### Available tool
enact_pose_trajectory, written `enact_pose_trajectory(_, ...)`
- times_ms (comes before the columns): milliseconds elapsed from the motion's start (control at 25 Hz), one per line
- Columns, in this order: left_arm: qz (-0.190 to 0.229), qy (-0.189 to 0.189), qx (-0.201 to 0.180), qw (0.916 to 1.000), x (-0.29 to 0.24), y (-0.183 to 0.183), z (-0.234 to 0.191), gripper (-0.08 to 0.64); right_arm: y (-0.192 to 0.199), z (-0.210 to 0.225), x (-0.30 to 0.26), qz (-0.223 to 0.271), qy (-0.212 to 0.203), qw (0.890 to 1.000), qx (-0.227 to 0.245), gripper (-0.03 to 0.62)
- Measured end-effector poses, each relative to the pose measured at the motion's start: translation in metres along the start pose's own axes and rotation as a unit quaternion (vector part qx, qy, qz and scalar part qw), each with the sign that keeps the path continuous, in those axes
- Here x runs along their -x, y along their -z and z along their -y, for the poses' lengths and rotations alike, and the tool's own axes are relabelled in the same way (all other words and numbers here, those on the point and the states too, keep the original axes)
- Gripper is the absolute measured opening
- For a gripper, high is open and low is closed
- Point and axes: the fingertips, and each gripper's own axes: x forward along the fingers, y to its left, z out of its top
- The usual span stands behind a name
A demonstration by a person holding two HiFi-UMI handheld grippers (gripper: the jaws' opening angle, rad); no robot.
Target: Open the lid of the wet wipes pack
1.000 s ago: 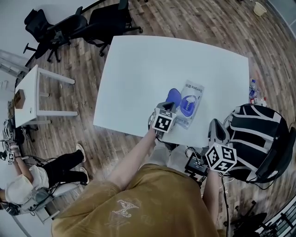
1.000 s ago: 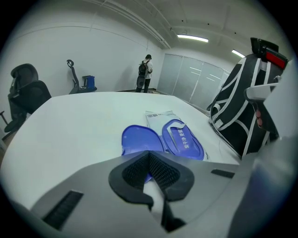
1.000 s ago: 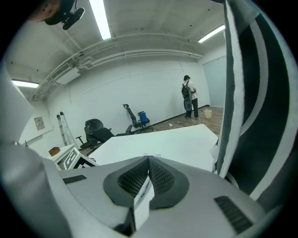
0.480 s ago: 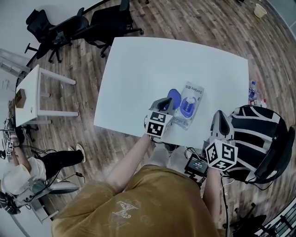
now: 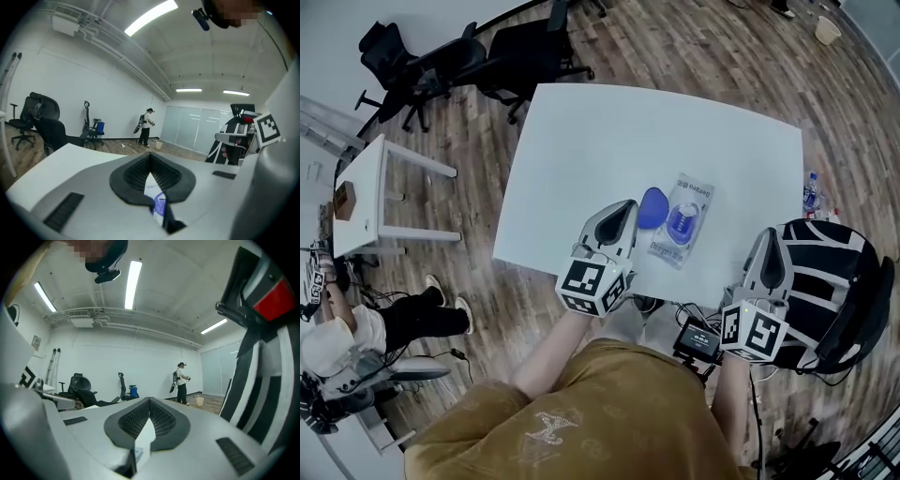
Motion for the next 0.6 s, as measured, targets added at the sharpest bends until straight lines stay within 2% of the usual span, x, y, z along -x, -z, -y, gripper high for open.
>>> enact_pose_trajectory(200,0.044,-0.05,-0.038,0.997,0.017,-0.039,-0.008,0.006,-0.032,0.003,0.011,0.057,0.022,0.998,0.03,0.011)
enact_pose_trajectory(440,0.077,-0.115,-0.117,0.9834,0.028,-0.077,-0.022,0.006,-0.06,-0.008,0.016,0.09,0.023,0.992,0.082,0.011)
enact_pose_trajectory(600,0.101,-0.132,-0.125,0.9781,0.031,-0.101,-0.026,0.006,-0.072,-0.012,0.012,0.1,0.022,0.989,0.104,0.011)
